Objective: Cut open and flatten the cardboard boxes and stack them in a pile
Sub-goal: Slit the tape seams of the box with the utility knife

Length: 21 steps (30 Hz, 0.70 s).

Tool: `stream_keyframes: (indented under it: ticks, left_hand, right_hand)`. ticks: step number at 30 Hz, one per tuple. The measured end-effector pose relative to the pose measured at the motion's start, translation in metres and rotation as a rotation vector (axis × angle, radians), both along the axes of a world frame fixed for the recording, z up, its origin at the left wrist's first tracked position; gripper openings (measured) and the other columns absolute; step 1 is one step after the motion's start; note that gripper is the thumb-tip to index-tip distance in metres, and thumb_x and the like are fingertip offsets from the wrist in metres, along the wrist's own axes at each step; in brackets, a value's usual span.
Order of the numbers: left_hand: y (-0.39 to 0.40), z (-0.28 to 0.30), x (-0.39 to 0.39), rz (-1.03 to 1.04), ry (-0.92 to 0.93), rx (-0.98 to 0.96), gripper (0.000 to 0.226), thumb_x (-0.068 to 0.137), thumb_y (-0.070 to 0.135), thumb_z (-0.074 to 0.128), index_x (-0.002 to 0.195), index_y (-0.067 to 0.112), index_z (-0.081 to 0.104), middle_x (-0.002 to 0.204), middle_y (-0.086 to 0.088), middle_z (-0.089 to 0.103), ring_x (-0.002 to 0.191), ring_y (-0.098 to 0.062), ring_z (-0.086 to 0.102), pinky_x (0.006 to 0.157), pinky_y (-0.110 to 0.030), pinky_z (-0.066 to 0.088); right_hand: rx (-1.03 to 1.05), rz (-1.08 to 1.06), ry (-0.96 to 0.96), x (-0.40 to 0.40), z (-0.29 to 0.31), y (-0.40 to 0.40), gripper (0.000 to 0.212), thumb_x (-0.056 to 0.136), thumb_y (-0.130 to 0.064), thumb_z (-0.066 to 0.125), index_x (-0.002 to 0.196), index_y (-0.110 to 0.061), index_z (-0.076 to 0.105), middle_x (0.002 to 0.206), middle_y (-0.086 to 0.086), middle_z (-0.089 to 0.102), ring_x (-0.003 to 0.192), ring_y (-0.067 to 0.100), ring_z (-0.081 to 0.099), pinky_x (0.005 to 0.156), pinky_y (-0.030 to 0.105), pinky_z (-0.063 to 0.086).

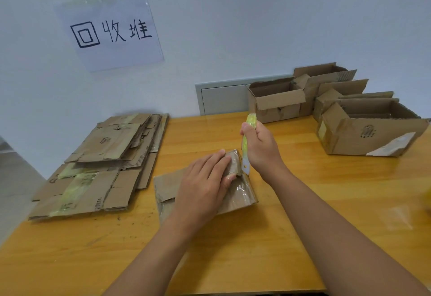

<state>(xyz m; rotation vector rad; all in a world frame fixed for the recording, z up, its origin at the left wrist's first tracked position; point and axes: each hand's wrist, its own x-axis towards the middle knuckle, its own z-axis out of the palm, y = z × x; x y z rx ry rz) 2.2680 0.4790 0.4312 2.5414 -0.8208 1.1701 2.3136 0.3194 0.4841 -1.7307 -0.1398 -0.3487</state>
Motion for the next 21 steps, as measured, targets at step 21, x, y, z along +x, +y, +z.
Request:
stream_keyframes:
  ticks: [21]
  left_hand:
    - [0.000, 0.000, 0.001, 0.010, 0.012, 0.016, 0.038, 0.103, 0.032, 0.048, 0.124, 0.005, 0.065, 0.132, -0.011, 0.062, 0.117, -0.027, 0.061, 0.096, -0.042, 0.050]
  right_hand:
    - [0.337, -0.122, 0.074, 0.037, 0.012, 0.000, 0.026, 0.103, -0.029, 0.045, 0.079, -0.019, 0.053, 0.071, -0.001, 0.042, 0.066, 0.016, 0.043, 0.057, 0.031, 0.036]
